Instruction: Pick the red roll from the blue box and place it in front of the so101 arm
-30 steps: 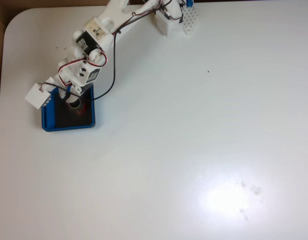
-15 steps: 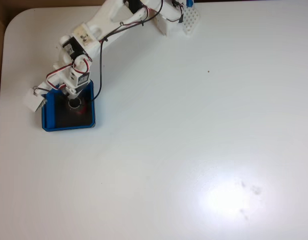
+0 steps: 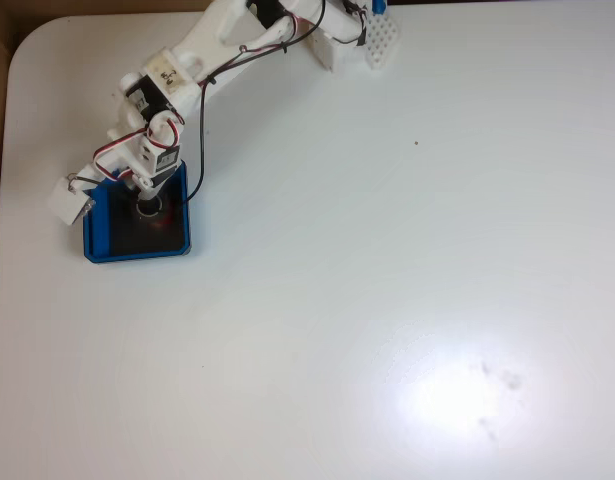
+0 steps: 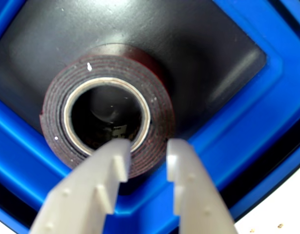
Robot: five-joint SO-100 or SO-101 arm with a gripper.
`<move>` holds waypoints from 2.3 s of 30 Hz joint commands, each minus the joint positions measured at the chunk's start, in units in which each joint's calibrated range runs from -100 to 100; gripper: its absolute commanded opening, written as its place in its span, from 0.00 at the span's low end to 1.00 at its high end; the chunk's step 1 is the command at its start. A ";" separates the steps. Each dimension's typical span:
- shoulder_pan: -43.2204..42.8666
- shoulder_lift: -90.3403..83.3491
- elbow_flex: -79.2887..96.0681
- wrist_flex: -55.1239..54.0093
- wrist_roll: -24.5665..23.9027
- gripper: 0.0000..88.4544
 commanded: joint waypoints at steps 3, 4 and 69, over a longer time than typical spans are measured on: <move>0.58 0.26 -3.00 0.63 0.05 0.17; 0.49 0.67 -3.00 0.63 0.23 0.17; 3.22 -1.17 -3.18 0.46 0.41 0.18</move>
